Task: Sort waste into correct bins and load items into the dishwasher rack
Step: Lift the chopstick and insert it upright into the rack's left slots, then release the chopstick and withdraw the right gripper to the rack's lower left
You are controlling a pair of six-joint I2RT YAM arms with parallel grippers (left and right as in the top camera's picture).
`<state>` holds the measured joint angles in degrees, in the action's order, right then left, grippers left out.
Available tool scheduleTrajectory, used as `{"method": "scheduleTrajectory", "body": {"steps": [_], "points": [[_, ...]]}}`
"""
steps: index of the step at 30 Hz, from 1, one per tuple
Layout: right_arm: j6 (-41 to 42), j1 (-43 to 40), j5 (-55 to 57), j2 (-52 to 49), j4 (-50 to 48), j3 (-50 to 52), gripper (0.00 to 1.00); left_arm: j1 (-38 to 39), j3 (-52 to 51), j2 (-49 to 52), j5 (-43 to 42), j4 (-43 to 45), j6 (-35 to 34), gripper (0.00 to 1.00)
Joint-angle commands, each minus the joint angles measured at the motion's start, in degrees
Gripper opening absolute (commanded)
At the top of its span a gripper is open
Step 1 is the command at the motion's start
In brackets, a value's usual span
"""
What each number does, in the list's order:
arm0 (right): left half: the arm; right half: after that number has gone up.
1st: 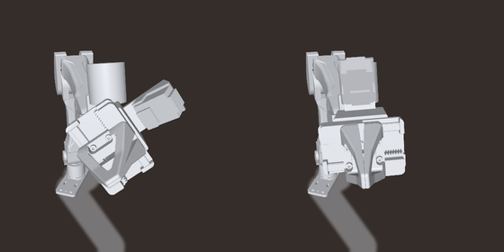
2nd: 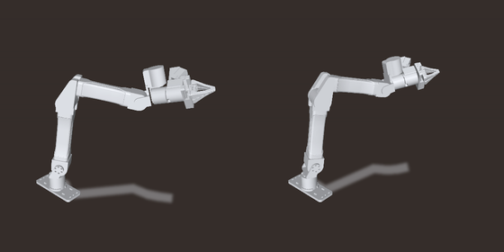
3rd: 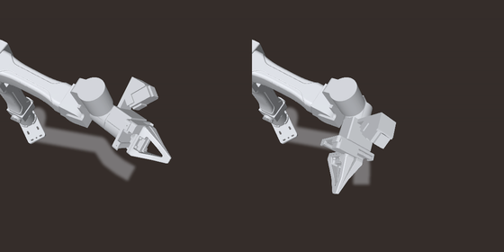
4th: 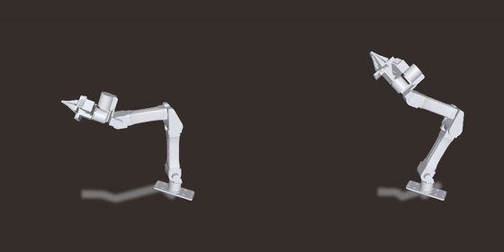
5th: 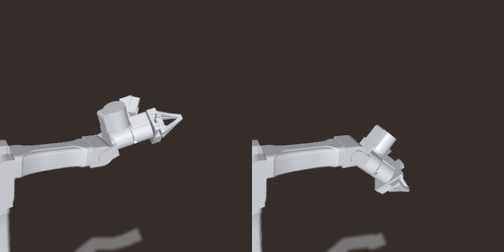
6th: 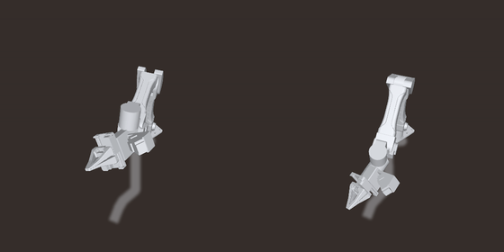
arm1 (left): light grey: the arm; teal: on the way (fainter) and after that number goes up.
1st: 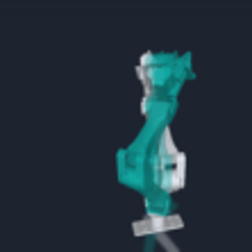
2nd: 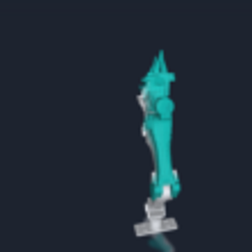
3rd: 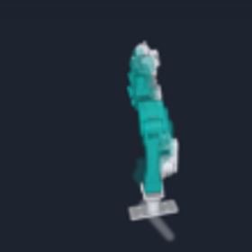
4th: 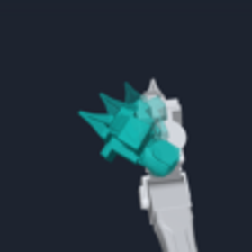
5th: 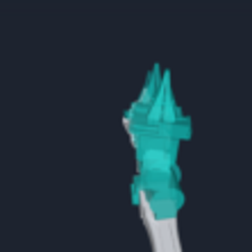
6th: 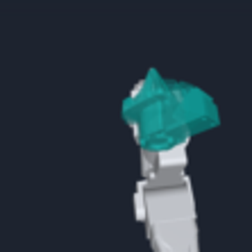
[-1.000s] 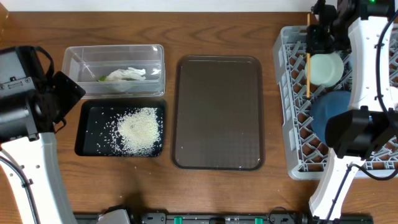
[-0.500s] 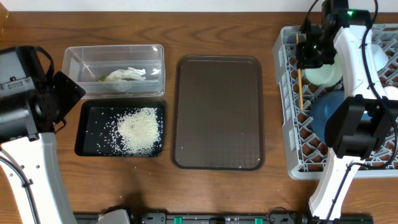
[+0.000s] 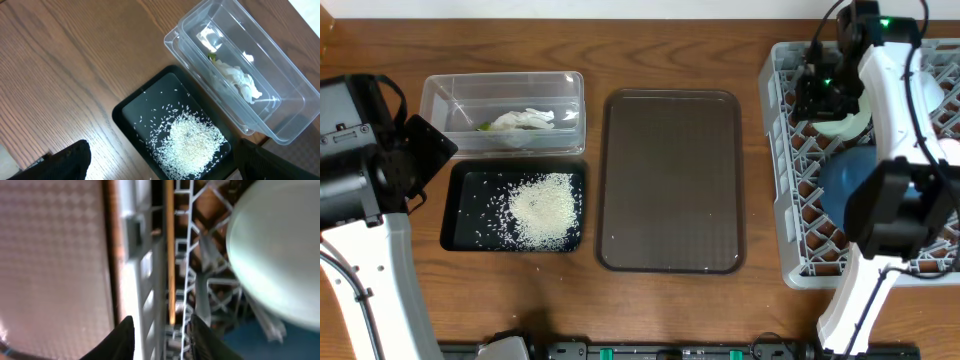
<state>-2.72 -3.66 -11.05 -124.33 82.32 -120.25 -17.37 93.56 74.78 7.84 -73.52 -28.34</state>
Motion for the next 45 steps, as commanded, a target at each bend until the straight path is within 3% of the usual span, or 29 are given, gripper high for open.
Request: {"method": "scheduleTrajectory", "body": {"steps": [1, 12, 20, 22, 23, 28, 35, 45], "points": [[2.0, 0.4, -1.6, 9.2, 2.1, -0.5, 0.37, -0.2, 0.3, -0.2, 0.3, -0.2, 0.0, 0.93], [2.1, 0.9, -1.2, 27.1, 14.9, 3.8, 0.42, -0.2, 0.3, -0.2, 0.3, -0.2, 0.0, 0.93], [3.9, 1.6, -1.5, 47.8, 9.7, 26.6, 0.49, -0.2, 0.3, -0.2, 0.3, -0.2, 0.0, 0.93], [6.3, 1.6, -1.5, 53.8, 6.1, 33.5, 0.68, -0.2, 0.3, -0.2, 0.3, -0.2, 0.0, 0.93], [7.2, 1.6, -1.5, 57.0, 4.2, 37.0, 0.99, -0.2, 0.3, -0.2, 0.3, -0.2, 0.0, 0.93], [13.7, 1.6, -1.4, 69.1, -2.2, 49.3, 0.99, -0.2, 0.3, -0.2, 0.3, -0.2, 0.0, 0.93], [29.4, 1.6, -1.4, 77.4, -1.3, 57.2, 0.99, -0.2, 0.3, -0.2, 0.3, -0.2, 0.0, 0.93], [29.9, 1.6, -1.4, 77.9, -0.5, 57.8, 0.99, -0.2, 0.3, -0.2, 0.3, -0.2, 0.0, 0.94]]}}
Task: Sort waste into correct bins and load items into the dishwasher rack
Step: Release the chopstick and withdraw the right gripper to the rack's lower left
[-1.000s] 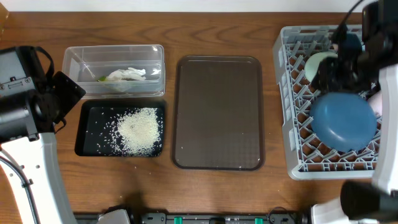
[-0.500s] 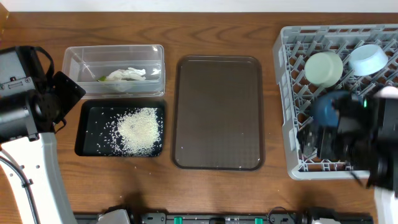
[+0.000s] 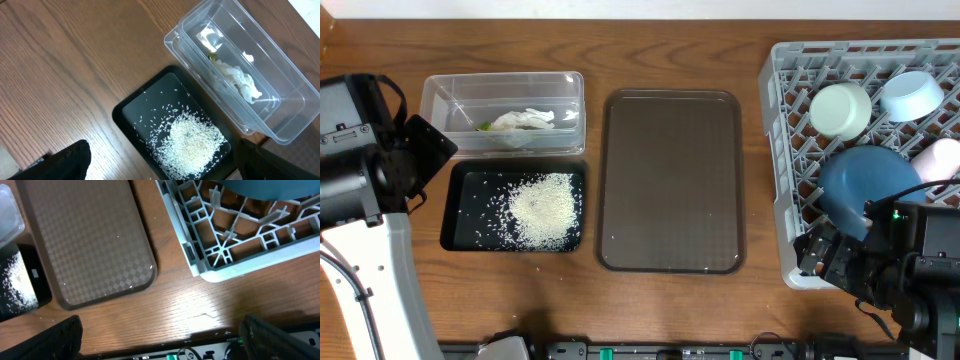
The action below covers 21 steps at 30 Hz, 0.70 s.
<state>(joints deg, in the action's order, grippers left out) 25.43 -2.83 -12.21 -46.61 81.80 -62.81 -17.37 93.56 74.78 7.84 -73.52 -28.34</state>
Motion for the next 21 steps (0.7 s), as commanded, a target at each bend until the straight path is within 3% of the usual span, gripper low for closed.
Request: {"method": "scheduleTrajectory", "body": {"steps": [1, 15, 21], "points": [[1.7, 0.8, -0.2, 0.2, 0.1, 0.4, 0.99, -0.2, 0.3, -0.2, 0.3, -0.2, 0.0, 0.93], [-1.6, 0.8, 6.9, 0.7, 4.8, 0.4, 0.99, -0.2, 0.3, -0.2, 0.3, -0.2, 0.0, 0.93], [-1.5, 0.8, 5.7, 6.0, -5.3, 3.9, 0.99, -0.2, 0.3, -0.2, 0.3, -0.2, 0.0, 0.93]]}}
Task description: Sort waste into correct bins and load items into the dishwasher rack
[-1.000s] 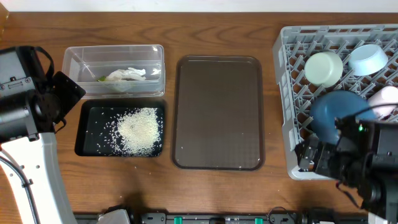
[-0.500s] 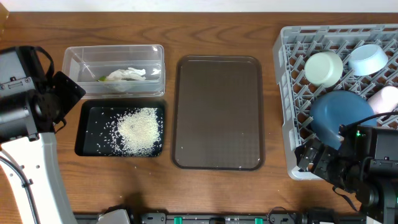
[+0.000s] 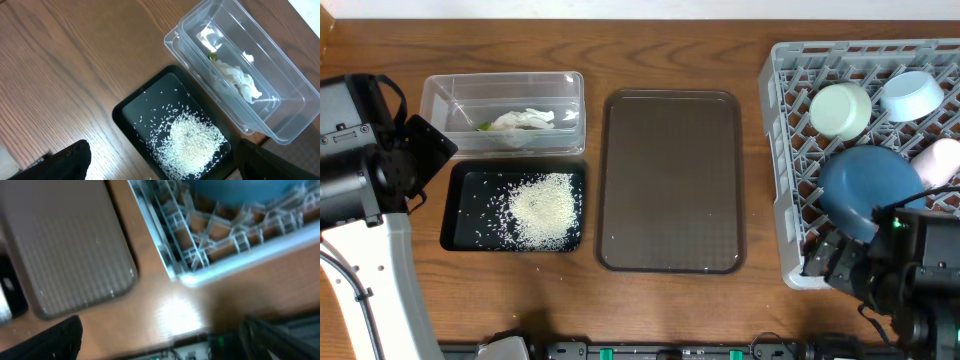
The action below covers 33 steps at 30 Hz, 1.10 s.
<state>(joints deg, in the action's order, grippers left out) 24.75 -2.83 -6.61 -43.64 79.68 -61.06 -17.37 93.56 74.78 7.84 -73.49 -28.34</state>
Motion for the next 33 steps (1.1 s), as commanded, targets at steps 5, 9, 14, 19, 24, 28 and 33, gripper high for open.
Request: {"method": "scheduleTrajectory", "body": {"steps": [5, 9, 14, 19, 24, 28, 33], "points": [[-2.7, 2.3, -2.7, 13.9, -16.0, 11.6, 0.99, -0.2, 0.3, -0.2, 0.3, -0.2, 0.0, 0.93], [-2.7, 2.8, -4.7, 23.6, -24.6, 21.0, 0.99, -0.2, 0.3, -0.2, 0.3, -0.2, 0.0, 0.93], [-2.7, 2.9, -6.5, 34.3, -33.5, 32.7, 0.99, -0.2, 0.3, -0.2, 0.3, -0.2, 0.0, 0.93], [-2.7, 2.9, -8.7, 40.5, -44.6, 42.8, 0.99, -0.2, 0.3, -0.2, 0.3, -0.2, 0.0, 0.93], [-2.7, 2.9, -10.4, 42.8, -56.2, 50.6, 0.99, -0.2, 0.3, -0.2, 0.3, -0.2, 0.0, 0.93], [-3.8, 2.9, -10.4, 43.3, -64.2, 54.8, 0.99, -0.2, 0.3, -0.2, 0.3, -0.2, 0.0, 0.93], [-8.7, 3.1, -10.4, 43.3, -70.8, 58.2, 0.99, -0.2, 0.3, -0.2, 0.3, -0.2, 0.0, 0.93]]}}
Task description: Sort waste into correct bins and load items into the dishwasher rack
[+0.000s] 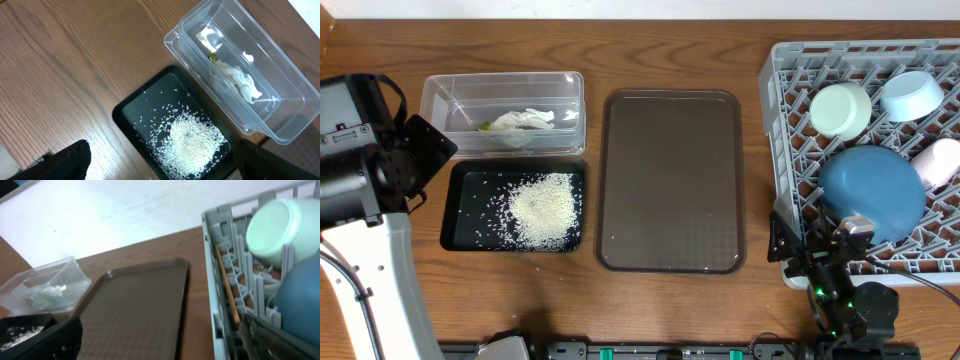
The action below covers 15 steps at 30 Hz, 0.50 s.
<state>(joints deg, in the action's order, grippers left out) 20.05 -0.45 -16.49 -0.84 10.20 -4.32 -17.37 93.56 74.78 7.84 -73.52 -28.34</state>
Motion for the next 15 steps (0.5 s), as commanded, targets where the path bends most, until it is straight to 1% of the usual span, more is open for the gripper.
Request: {"method": "scheduleTrajectory", "body": {"steps": [1, 9, 13, 15], "points": [[-5.7, 1.0, -0.5, 0.5, -2.7, 2.0, 0.99, -0.2, 0.3, -0.2, 0.3, -0.2, 0.0, 0.93], [-18.1, 2.9, -0.5, 0.5, -4.9, 2.7, 0.99, -0.2, 0.3, -0.2, 0.3, -0.2, 0.0, 0.93], [-22.1, 2.9, -0.2, 0.6, -7.5, 4.0, 0.99, -0.2, 0.3, -0.2, 0.3, -0.2, 0.0, 0.93], [-22.5, 2.9, 0.7, 0.6, -7.5, 4.0, 0.99, -0.2, 0.3, -0.2, 0.3, -0.2, 0.0, 0.93]]}}
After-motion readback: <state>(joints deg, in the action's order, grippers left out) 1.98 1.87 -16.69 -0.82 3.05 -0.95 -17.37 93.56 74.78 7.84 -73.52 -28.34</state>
